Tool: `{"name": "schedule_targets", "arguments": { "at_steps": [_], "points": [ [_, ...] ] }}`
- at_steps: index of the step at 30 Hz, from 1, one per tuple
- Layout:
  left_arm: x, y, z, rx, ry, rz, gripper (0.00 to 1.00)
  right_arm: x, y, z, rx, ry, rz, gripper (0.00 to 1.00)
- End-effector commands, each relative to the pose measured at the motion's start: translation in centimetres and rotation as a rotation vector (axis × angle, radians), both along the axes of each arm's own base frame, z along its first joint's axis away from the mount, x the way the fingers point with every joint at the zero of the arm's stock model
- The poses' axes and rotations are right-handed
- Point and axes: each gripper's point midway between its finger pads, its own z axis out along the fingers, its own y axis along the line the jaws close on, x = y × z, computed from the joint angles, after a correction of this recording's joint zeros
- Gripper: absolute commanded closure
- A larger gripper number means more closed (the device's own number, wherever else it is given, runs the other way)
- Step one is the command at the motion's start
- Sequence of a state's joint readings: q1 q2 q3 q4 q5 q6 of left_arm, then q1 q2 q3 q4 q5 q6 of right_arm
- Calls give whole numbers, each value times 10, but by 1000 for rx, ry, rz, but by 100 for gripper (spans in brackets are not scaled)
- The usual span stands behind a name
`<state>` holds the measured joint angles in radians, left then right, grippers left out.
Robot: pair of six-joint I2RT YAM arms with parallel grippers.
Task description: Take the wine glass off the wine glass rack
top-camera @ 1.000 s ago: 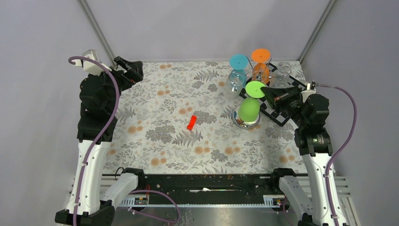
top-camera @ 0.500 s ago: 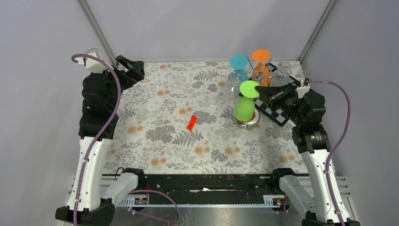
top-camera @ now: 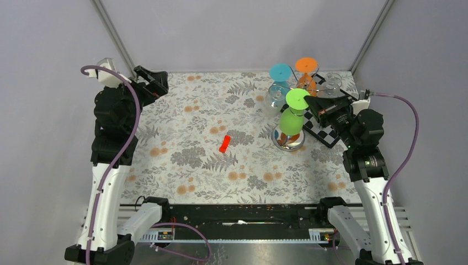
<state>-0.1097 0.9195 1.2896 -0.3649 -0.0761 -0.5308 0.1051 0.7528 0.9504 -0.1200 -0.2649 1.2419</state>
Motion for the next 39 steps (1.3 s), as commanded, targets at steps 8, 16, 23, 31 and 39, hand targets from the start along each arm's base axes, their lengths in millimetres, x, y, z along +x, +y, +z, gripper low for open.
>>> {"name": "schedule_targets", "arguments": {
  "at_steps": [8,16,23,31,39],
  "points": [
    [-28,-46,49,68,-217,-289,1,3,-28,14,16,11,-179,100],
    [-43,-71,54,66,-285,-445,1,3,-39,13,26,35,-243,100],
    [-42,-67,52,52,-279,-421,1,-1,-40,14,25,44,-248,100],
    [-30,-46,38,6,-217,-281,1,-23,-44,12,-34,76,-250,100],
    [-38,-79,33,24,-221,-493,1,-55,-34,19,-87,100,-163,100]
  ]
}}
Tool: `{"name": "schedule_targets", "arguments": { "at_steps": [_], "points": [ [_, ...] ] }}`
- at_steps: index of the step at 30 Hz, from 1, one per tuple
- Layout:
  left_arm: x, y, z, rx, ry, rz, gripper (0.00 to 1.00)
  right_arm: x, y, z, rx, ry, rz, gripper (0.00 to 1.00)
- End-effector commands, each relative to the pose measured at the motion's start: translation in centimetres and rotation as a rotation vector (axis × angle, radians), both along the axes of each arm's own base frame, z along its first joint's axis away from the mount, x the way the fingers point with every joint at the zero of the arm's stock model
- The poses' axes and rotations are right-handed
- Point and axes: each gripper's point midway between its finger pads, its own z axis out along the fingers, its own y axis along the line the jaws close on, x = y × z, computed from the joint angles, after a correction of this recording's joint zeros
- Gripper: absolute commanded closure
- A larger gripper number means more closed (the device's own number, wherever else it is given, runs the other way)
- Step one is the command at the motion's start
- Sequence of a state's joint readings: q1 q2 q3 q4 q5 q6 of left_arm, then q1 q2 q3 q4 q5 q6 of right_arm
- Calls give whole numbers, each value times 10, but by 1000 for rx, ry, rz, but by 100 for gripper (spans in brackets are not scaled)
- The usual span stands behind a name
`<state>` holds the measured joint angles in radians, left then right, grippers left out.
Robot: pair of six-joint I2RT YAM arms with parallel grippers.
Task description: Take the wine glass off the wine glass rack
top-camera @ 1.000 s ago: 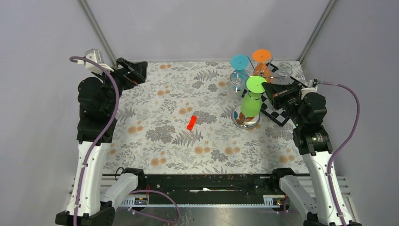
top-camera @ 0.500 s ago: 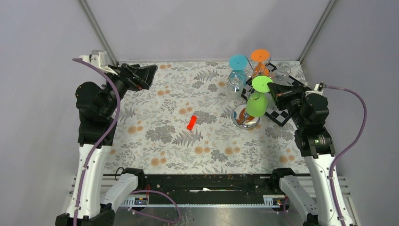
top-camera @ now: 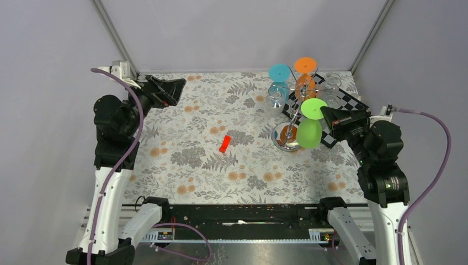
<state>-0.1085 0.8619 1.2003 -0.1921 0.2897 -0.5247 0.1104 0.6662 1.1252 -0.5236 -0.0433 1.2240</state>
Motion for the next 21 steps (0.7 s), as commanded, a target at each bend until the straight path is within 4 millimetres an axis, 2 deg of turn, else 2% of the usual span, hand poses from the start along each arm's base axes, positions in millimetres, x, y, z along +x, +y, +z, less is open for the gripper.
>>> {"name": "schedule_targets", "arguments": {
  "at_steps": [1,5,9,15,21],
  "points": [
    [-14,-24,18,-11,-84,-160,1,-20,11,20,-40,-28,88,100],
    [-15,-39,23,-78,-86,-257,1,-30,31,20,-67,14,225,100],
    [-15,-52,26,-150,-66,-327,1,-33,48,34,25,-81,313,100],
    [-18,-67,21,-209,3,-395,1,-39,75,78,133,-253,449,100],
    [-31,-74,32,-313,31,-444,1,-42,111,130,189,-408,597,100]
  ]
}}
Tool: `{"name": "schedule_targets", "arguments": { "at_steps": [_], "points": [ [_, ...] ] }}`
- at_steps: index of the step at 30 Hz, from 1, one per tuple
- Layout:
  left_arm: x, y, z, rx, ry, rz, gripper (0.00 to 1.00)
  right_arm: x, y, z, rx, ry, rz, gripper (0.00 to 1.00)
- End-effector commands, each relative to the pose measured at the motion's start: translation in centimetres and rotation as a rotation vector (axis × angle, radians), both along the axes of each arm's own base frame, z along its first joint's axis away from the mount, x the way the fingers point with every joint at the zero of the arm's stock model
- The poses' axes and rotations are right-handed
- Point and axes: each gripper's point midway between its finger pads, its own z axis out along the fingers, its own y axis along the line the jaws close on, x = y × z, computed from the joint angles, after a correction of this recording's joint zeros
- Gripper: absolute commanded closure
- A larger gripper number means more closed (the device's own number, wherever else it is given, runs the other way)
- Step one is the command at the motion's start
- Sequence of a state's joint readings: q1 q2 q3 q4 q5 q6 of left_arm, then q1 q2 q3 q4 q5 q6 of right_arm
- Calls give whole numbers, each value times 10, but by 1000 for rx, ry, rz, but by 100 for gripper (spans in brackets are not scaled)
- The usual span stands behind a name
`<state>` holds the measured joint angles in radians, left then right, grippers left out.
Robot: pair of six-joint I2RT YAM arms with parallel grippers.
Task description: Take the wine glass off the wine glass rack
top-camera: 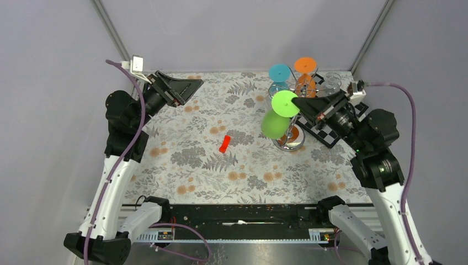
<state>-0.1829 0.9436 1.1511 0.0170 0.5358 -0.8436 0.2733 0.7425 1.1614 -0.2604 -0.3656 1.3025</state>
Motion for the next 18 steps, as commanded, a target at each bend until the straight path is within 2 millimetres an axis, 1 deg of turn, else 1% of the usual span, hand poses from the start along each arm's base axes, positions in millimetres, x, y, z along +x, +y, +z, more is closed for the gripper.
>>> {"name": "schedule_targets", "arguments": {
  "at_steps": [1,3,5,6,8,10,11,12,13,14,18],
  "points": [
    [-22,-8,31,-107,-51,-81,1,-15,26,77,107,-247,128,100],
    [-27,-9,38,-138,-41,-99,1,-16,36,97,125,-303,158,100],
    [-29,-9,44,-196,6,-108,1,-20,42,122,162,-372,186,100],
    [-26,-8,44,-242,72,-110,1,-21,44,134,180,-406,192,100],
    [-20,-11,35,-321,233,-128,1,-23,49,153,214,-461,206,100],
    [-23,-17,33,-390,306,-197,1,-25,52,170,251,-505,217,100],
    [-26,-19,37,-435,309,-235,1,-25,54,177,270,-518,221,100],
    [-31,-19,44,-480,291,-274,1,-23,56,181,286,-522,224,100],
    [-32,-19,43,-528,296,-306,1,-23,58,185,301,-527,230,100],
    [-36,-18,48,-567,285,-337,1,-23,60,188,314,-529,235,100],
    [-42,-20,59,-636,284,-430,1,-18,76,191,357,-514,277,100]
  ]
}}
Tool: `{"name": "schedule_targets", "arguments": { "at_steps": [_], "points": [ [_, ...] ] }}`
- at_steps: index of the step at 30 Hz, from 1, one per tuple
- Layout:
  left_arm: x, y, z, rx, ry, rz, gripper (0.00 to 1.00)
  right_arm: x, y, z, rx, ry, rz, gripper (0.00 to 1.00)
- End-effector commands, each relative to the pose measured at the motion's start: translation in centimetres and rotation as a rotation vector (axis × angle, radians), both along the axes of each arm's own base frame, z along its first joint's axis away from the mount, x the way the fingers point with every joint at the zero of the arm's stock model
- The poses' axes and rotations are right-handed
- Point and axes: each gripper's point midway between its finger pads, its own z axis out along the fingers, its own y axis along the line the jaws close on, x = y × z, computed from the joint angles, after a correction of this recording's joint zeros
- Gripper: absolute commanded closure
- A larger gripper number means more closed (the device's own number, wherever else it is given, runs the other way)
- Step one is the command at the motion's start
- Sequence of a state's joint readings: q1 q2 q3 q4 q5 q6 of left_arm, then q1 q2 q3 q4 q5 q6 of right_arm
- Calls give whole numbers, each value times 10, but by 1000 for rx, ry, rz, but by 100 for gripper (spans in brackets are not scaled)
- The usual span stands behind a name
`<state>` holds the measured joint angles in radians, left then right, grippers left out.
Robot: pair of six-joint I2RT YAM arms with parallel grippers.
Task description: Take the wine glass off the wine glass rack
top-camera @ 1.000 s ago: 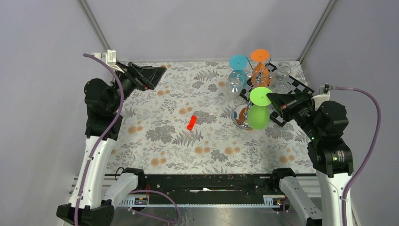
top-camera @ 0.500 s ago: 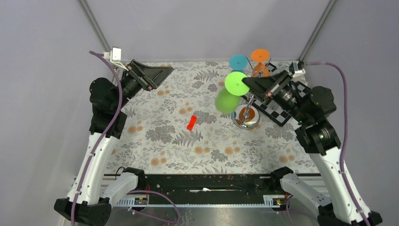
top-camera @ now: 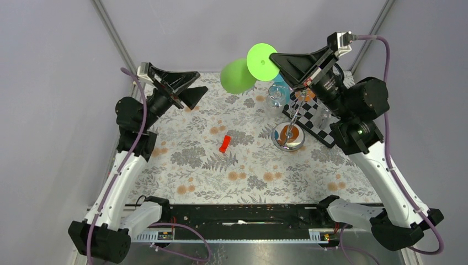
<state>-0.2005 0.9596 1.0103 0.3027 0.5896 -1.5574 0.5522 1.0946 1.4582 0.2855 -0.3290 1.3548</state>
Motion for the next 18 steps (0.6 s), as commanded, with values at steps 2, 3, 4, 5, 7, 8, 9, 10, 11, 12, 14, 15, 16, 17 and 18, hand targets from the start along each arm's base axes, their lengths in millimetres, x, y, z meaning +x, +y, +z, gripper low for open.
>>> {"name": "schedule_targets", "arguments": {
  "at_steps": [2,3,4,5,7,8,9,10,11,12,14,15,16,17,18],
  "points": [
    [-32,-1,55,-210,-123,-173,2,-11,10,37,135,-76,75,100],
    [-36,0,62,-233,-155,-184,5,-10,14,37,142,-70,93,100],
    [-39,2,68,-263,-172,-200,7,-10,19,37,147,-64,113,100],
    [-43,4,75,-288,-206,-212,8,-10,23,38,155,-58,131,100],
    [-47,8,86,-340,-237,-247,13,-7,29,40,173,-40,161,100],
    [-55,11,95,-373,-281,-272,16,-4,33,41,182,-25,175,100],
    [-60,13,102,-404,-311,-297,19,-2,35,42,190,-13,189,100],
    [-65,16,108,-431,-339,-316,21,0,38,45,204,-2,208,100],
    [-70,19,114,-454,-365,-336,23,1,39,48,219,-3,220,100],
    [-72,21,118,-467,-385,-349,26,4,40,51,233,-1,228,100],
    [-80,23,126,-482,-427,-370,29,5,40,56,254,-6,232,100],
    [-82,24,129,-485,-444,-373,30,6,40,58,257,-10,230,100],
    [-86,24,132,-484,-460,-377,31,6,40,59,258,-13,228,100],
    [-88,25,133,-483,-472,-379,33,6,39,60,259,-16,225,100],
    [-90,25,135,-484,-485,-380,34,7,39,60,260,-15,223,100]
  ]
}}
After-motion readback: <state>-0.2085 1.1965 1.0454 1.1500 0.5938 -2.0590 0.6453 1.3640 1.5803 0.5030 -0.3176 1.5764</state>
